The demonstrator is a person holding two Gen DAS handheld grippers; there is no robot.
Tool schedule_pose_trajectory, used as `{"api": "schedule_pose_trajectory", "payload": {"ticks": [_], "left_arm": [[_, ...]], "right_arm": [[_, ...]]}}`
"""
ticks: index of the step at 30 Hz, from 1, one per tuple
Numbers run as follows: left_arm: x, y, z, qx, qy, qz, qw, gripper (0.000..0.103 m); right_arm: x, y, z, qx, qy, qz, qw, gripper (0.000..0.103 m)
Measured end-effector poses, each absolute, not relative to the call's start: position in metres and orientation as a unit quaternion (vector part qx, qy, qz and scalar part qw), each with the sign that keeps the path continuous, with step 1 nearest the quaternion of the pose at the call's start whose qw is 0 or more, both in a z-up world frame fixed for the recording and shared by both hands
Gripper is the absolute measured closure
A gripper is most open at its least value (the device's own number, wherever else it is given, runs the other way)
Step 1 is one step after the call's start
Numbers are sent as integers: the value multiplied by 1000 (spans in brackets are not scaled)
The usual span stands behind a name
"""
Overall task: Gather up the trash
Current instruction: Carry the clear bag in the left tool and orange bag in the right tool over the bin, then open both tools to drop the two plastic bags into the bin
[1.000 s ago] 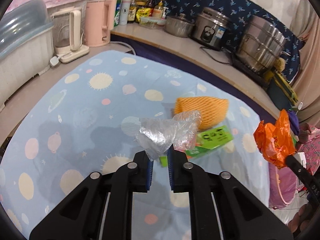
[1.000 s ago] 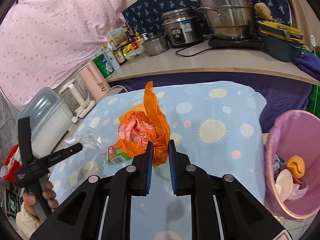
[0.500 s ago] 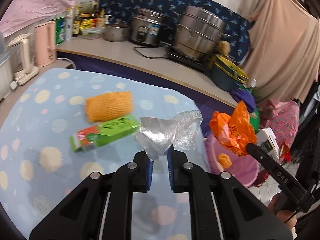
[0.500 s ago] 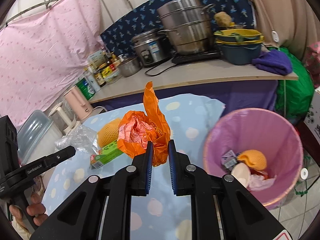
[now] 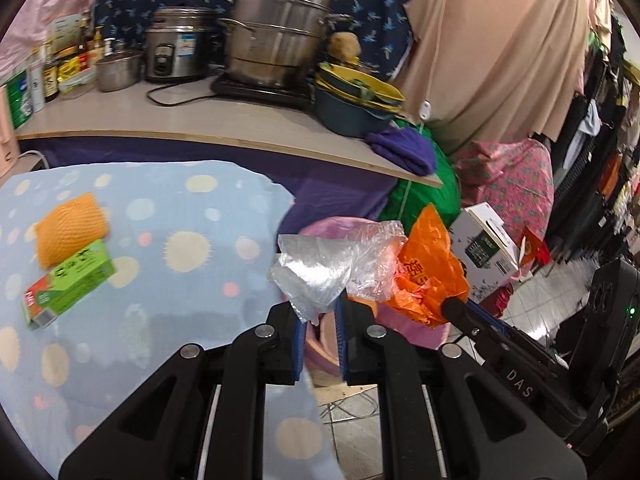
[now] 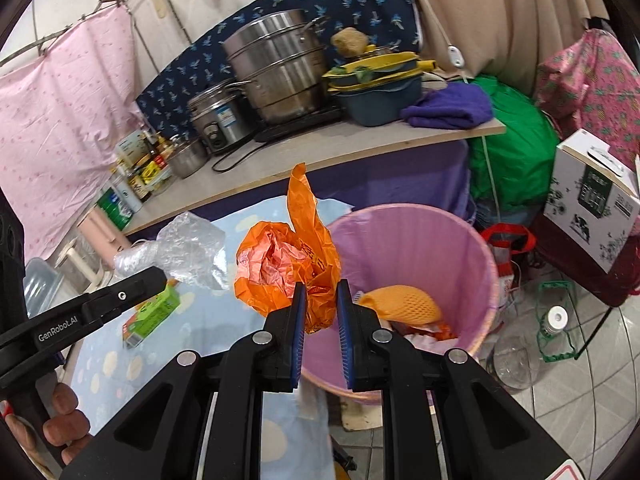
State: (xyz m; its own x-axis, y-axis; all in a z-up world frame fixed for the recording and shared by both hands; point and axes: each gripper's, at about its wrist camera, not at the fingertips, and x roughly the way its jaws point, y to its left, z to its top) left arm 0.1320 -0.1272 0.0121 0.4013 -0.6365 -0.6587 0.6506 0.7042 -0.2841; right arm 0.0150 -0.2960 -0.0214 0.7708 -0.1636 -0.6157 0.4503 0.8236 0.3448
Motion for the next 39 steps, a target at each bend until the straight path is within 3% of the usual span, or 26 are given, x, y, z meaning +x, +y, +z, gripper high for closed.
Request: {"api": "schedule_pose_trajectory", "payload": {"ticks": [25,28,33,39], "left_arm": [[127,-213,-42,66,430,-404,805,91],[126,-214,-43,71,427,-402,807,88],[126,-211,-43,69,421,-385,818,53],[129,-207,-41,64,422,-382,820,52]], "right_arm": [[9,-354,-61,265,322,-223,881,87],[12,-354,-63,265,326,-223,880,83],[11,-354,-62,274,315,-233,878,63],[12,-350,-57,266,313,-230,882,63]]}}
